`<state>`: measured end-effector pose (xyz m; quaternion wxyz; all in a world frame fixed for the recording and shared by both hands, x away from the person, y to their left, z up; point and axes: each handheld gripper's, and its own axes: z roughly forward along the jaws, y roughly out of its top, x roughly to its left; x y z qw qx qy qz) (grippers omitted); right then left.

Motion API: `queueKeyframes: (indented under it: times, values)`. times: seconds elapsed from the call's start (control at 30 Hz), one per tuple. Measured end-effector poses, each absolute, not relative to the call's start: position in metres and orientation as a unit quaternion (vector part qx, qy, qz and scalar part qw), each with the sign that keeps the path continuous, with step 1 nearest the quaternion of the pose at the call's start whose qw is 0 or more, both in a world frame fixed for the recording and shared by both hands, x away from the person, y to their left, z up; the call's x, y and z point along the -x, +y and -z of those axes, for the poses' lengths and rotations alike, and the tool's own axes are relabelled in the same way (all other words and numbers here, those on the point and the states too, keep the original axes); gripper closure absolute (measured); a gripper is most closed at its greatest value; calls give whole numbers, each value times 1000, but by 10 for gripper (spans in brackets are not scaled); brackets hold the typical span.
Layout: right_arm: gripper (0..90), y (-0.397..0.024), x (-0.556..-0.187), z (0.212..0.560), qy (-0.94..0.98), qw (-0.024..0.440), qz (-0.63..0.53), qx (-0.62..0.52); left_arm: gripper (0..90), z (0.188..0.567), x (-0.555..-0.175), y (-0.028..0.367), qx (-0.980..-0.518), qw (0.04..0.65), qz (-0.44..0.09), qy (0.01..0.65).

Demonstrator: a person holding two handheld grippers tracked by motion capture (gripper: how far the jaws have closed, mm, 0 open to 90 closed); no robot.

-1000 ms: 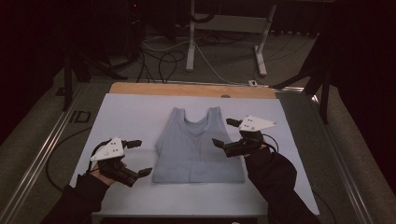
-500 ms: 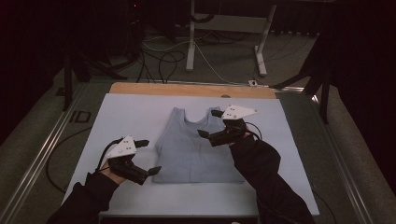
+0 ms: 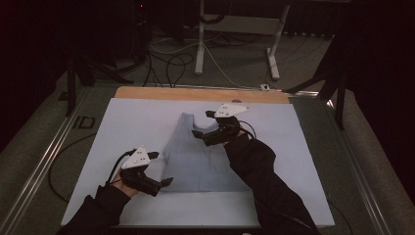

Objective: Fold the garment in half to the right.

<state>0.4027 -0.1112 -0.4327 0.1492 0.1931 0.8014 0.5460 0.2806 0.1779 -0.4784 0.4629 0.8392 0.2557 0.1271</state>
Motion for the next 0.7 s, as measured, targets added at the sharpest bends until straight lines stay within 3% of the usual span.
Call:
queueKeyframes:
  times: [0.47, 0.6, 0.63, 0.7]
  values:
    - [93, -92, -416, 451, 810, 131, -535, -202, 6, 508, -283, 172, -871, 393, -81, 284]
    - [93, -92, -418, 451, 809, 132, -535, -203, 59, 513, -284, 172, -875, 383, -75, 287]
    - [92, -92, -418, 452, 809, 129, -536, -205, 140, 515, -284, 173, -876, 381, -73, 287]
    - [92, -91, -418, 453, 810, 129, -535, -203, 168, 519, -285, 172, -881, 367, -75, 287]
